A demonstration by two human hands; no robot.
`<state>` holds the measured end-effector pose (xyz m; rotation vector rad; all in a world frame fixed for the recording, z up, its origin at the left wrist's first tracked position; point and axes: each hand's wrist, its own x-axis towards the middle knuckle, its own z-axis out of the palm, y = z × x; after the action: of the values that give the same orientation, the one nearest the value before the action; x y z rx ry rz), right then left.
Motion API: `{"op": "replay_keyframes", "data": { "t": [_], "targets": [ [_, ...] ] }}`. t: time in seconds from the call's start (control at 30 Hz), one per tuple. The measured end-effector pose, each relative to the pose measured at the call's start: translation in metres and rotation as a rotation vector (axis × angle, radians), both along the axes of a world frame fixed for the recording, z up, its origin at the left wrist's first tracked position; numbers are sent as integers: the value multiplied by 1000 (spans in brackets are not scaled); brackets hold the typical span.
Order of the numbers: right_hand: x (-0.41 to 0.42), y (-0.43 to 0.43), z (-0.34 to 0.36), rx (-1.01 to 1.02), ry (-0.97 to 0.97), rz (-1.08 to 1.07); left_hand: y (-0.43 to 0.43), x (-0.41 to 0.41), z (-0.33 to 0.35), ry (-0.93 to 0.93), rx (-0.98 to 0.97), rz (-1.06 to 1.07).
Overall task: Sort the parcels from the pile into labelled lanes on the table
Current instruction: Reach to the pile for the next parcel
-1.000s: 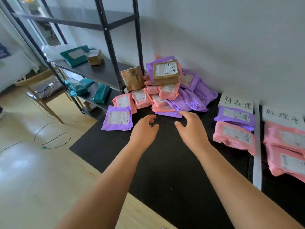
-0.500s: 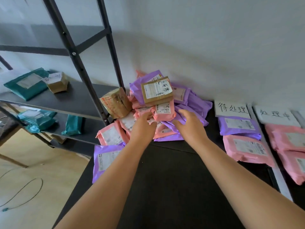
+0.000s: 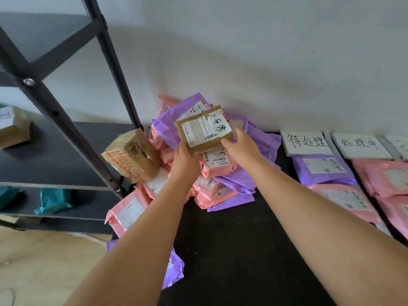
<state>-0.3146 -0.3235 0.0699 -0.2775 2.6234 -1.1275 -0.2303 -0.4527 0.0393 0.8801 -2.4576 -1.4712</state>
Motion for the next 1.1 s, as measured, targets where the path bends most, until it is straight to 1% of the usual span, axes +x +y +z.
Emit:
{"op": "replay_keyframes", "data": {
  "t": [0.17,0.37,0.5,0.6,0.77,0.93,1.1],
  "targets": [
    [-19,-14,-7,-7,-69,-20,-12,-16,-5,-53,-1,-28],
    [-12,-5,-4,-56,-50,-39,-4,-6,-3,15,72,59],
    [-1,15,6,-111,-3,-79,10,11,11,42,51,135],
    [16,37,13,-147,10,-90,30,29,21,41,66,178],
    [56,95,7,-169,12,-126,83,63,23,-22,-9,209],
    [100,164,-22,-160,-51,-172,148,102,0,-124,-2,200],
    [139,214,-52,-119,-160,-200,195,136,-30,-246,-11,150]
  ]
}}
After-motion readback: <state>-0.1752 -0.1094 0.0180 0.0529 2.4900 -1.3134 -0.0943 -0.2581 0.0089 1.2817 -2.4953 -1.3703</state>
